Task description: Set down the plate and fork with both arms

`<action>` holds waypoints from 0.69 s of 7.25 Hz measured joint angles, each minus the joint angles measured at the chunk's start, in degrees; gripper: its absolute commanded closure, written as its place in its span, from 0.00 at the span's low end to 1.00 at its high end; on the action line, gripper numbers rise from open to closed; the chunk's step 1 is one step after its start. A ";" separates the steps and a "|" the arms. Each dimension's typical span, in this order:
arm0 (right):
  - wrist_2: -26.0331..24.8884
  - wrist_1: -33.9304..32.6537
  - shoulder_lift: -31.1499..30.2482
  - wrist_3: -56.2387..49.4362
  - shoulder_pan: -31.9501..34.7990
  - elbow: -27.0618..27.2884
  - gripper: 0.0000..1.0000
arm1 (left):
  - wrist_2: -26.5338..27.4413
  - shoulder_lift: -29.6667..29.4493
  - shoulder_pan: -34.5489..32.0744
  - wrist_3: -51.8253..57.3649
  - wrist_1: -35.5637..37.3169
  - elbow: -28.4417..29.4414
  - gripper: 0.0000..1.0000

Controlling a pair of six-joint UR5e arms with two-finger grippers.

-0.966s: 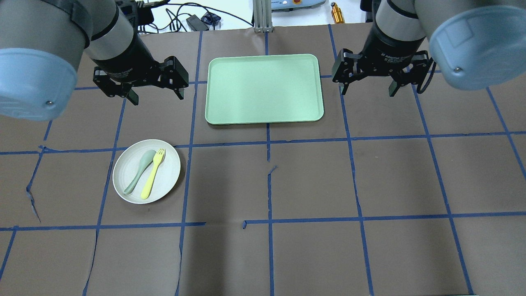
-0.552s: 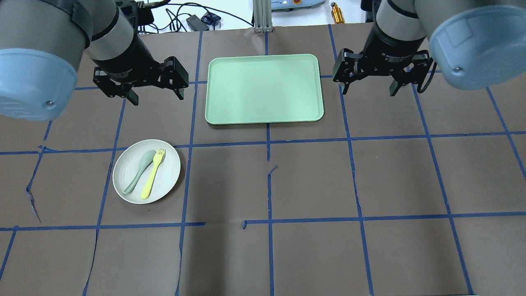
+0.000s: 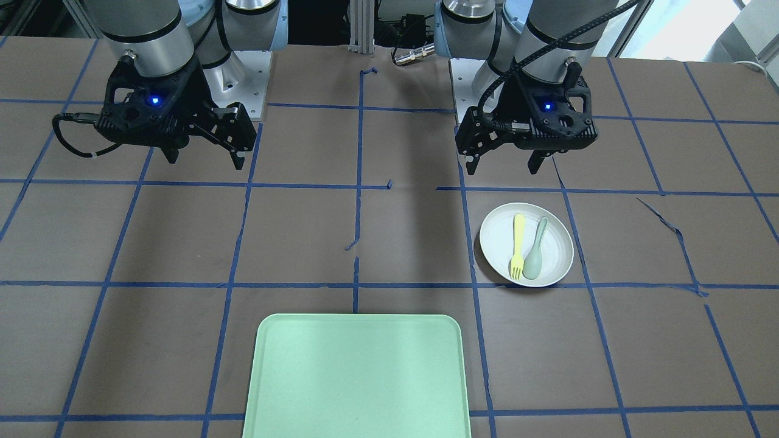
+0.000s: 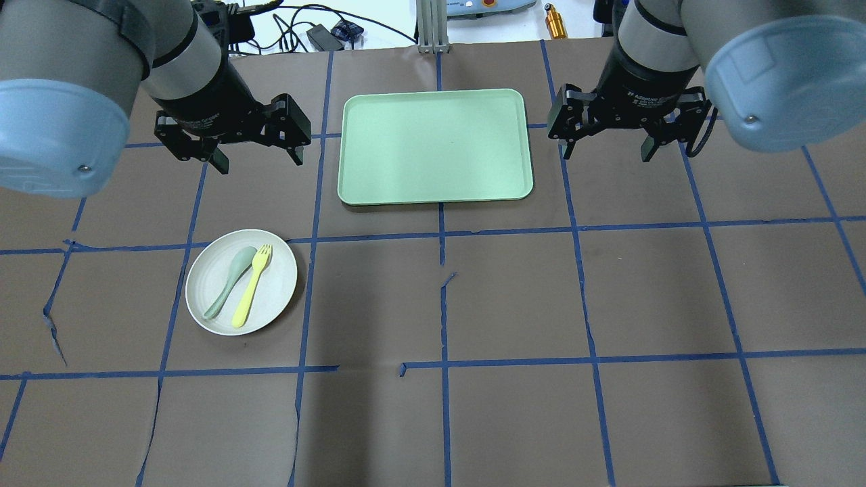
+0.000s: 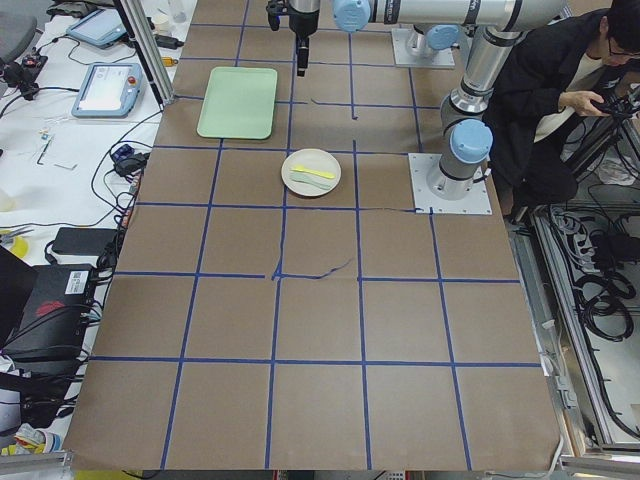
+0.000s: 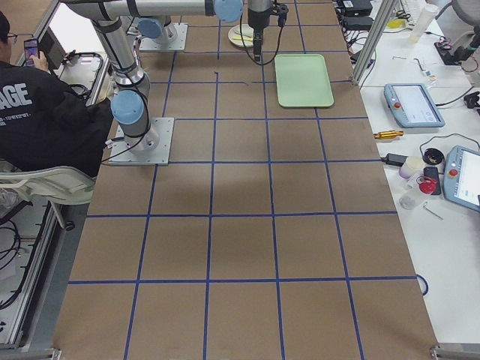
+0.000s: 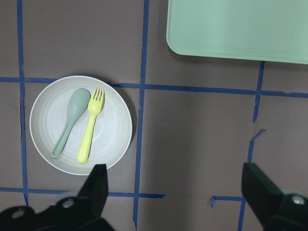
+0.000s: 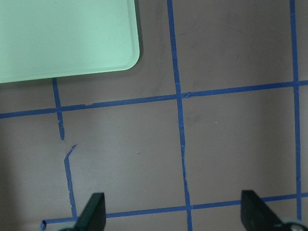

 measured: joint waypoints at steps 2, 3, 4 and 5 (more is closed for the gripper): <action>-0.11 0.08 0.25 -0.04 0.02 -0.46 0.00 | 0.01 -0.19 0.00 0.01 0.00 0.05 0.00; -0.05 0.15 0.30 -0.01 0.03 -0.65 0.00 | 0.05 -0.18 0.00 0.01 -0.01 0.04 0.00; 0.04 0.18 0.32 0.01 0.03 -0.72 0.00 | 0.07 -0.09 0.00 0.04 0.00 0.00 0.00; 0.06 0.20 0.33 0.00 0.03 -0.75 0.00 | 0.08 0.00 0.00 0.07 -0.01 -0.02 0.00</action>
